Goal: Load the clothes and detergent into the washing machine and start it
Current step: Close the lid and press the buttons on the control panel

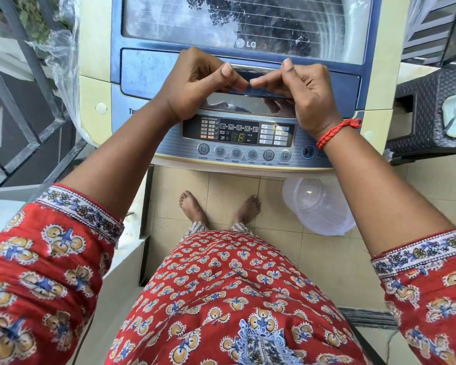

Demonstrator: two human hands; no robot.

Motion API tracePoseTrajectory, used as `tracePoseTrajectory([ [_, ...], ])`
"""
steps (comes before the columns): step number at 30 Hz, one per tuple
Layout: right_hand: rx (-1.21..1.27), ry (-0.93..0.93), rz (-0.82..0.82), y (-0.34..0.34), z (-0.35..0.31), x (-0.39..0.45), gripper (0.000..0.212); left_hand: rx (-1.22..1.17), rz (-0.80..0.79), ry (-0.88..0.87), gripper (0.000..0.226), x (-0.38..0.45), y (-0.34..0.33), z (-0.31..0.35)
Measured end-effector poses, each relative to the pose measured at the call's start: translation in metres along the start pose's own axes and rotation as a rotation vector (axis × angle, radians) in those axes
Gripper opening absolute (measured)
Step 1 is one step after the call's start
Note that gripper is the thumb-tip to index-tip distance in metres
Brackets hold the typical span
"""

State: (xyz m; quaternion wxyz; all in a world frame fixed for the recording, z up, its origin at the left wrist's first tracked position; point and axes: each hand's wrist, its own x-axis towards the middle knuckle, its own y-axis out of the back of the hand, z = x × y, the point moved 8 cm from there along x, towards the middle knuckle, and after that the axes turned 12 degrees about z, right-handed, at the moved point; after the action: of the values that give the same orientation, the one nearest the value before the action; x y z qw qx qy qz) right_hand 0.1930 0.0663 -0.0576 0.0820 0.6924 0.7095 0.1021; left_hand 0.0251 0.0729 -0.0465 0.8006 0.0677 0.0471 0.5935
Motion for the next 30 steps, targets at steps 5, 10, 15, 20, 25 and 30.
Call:
tracePoseTrajectory([
  [5, 0.003, -0.005, -0.002, -0.0003, 0.0027, 0.0010, 0.046, 0.016, 0.006, 0.004, 0.072, 0.0008, 0.0009, -0.0011],
  [10, -0.004, -0.011, -0.010, 0.0000, 0.0032, 0.0000, 0.045, 0.027, 0.009, 0.000, 0.072, 0.0010, 0.0008, -0.0008],
  [15, -0.006, -0.011, -0.011, -0.0004, 0.0021, 0.0007, 0.045, 0.035, 0.008, -0.001, 0.070, 0.0008, 0.0008, -0.0006],
  [20, -0.006, 0.001, -0.009, -0.0004, 0.0002, -0.0003, 0.045, 0.039, 0.006, -0.004, 0.069, 0.0005, 0.0005, 0.0000],
  [25, -0.016, -0.007, -0.011, -0.0010, -0.0006, -0.0007, 0.045, 0.039, 0.009, -0.005, 0.068, 0.0008, 0.0007, -0.0002],
  [30, 0.000, -0.006, 0.000, -0.0017, -0.0019, 0.0004, 0.045, 0.025, 0.011, -0.001, 0.069, 0.0006, 0.0008, -0.0009],
])
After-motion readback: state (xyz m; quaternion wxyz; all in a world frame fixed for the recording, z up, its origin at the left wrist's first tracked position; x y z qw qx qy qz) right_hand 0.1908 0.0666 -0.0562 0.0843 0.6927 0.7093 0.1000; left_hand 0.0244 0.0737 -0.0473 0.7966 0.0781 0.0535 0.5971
